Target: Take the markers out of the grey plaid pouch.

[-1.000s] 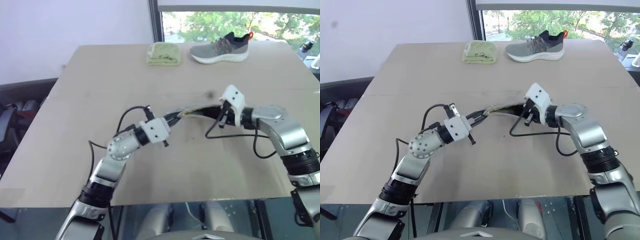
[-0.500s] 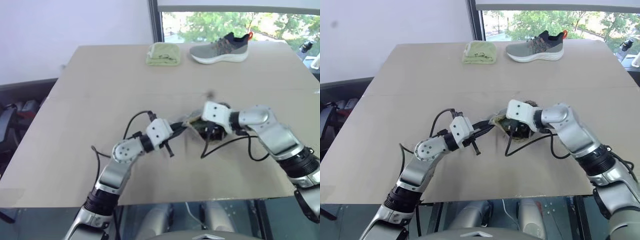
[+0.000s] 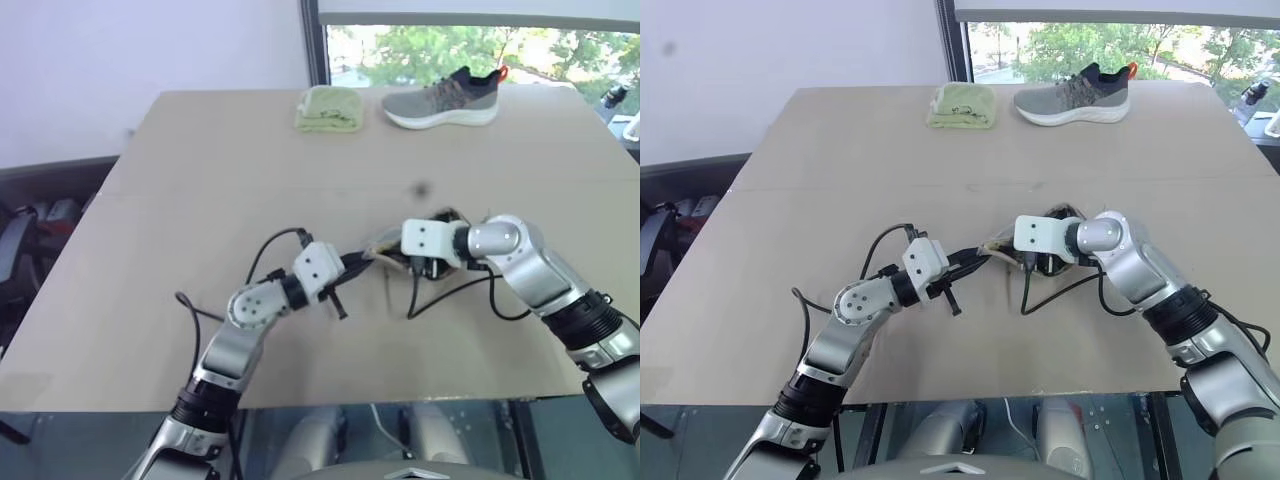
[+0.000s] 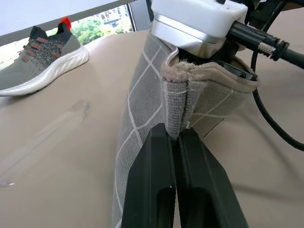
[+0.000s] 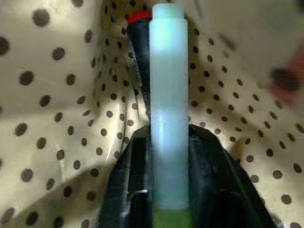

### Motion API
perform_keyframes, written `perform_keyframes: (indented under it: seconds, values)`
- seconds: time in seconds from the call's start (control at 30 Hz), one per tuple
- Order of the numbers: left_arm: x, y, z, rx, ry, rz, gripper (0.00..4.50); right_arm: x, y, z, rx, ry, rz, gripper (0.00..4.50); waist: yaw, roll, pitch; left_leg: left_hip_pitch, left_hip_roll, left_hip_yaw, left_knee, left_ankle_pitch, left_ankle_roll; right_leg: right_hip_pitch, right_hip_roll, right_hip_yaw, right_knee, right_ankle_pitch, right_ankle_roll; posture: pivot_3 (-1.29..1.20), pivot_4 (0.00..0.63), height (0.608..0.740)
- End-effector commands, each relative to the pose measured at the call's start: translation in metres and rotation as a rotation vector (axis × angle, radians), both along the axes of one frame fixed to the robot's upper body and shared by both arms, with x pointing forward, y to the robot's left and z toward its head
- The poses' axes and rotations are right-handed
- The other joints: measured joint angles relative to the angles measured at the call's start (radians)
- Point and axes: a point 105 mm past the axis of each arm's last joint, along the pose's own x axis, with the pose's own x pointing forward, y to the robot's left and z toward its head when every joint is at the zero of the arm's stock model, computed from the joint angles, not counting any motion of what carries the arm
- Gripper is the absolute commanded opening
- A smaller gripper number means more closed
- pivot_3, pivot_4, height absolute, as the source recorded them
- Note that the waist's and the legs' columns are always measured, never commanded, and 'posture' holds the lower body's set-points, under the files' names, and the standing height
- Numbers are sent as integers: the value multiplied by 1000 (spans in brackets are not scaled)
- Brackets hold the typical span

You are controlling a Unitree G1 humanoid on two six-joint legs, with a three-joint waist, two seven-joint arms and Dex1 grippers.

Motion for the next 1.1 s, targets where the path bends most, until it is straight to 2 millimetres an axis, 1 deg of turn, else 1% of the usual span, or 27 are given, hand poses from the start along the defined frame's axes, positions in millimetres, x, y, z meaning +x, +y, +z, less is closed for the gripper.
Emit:
perform_keyframes:
  seconds: [0.03, 0.07, 0.13, 0.2, 0.37, 0.47, 0.53, 0.73, 0.83, 1.0, 1.1]
  values:
    - [-2, 3, 8, 6, -56, 4, 0, 2, -2, 20, 78, -50, -9, 358, 2, 0, 0, 0, 0, 0, 0, 0, 0, 0, 0, 0, 0, 0, 0, 0, 150, 740]
    - [-3, 3, 7, 13, -59, 6, 0, 1, -2, 25, 100, -55, -10, 358, 5, 0, 0, 0, 0, 0, 0, 0, 0, 0, 0, 0, 0, 0, 0, 0, 150, 740]
    - [-2, 5, 6, 33, -72, 14, 0, -7, 1, 37, 176, -33, 9, 358, 7, 0, 0, 0, 0, 0, 0, 0, 0, 0, 0, 0, 0, 0, 0, 0, 150, 740]
    - [3, 8, 5, 67, -104, 38, 0, -15, 0, 47, 203, -30, 41, 358, 8, 0, 0, -1, 0, 0, 0, 0, 0, 0, 0, 0, 0, 0, 0, 0, 150, 740]
    - [11, 13, 6, 109, -162, 90, 0, -43, 5, 67, 287, -16, 173, 358, 11, 0, 0, -1, 0, 0, 0, 0, 0, 0, 0, 0, -1, 0, 0, 0, 150, 740]
    - [15, 17, 9, 102, -175, 119, 0, -52, 2, 71, 303, -16, 212, 358, 11, 0, 0, -1, 0, 0, -1, 0, 0, 0, 0, 0, -1, 0, 0, 0, 150, 740]
    - [19, 21, 13, 82, -177, 151, 0, -57, -2, 70, 291, 1, 215, 358, 11, 0, 0, -1, 0, 0, -1, 0, 0, 0, 0, 0, -1, 0, 0, 0, 150, 740]
    - [25, 27, 20, 49, -187, 205, 0, -50, -23, 53, 201, 26, 102, 358, 10, 0, 0, -1, 0, 0, -1, 0, 0, 0, 0, 0, -1, 0, 0, 0, 150, 740]
    - [24, 27, 24, 19, -176, 218, 0, -35, -32, 50, 164, -21, 27, 358, 10, 0, 0, -1, 0, 0, -1, 0, 0, 0, 0, 0, -1, 0, 0, 0, 150, 740]
    - [19, 20, 26, -8, -159, 188, 0, -24, -25, 54, 213, -56, -2, 358, 9, -1, 0, -1, 0, 0, -1, 0, 0, 0, 0, 0, -1, 0, 0, 0, 150, 740]
    - [13, 16, 26, -29, -129, 158, 0, -23, -23, 52, 212, -48, -3, 358, 10, -1, 0, -1, 0, 0, -1, 0, 0, 0, 0, 0, -1, 0, 0, 0, 150, 740]
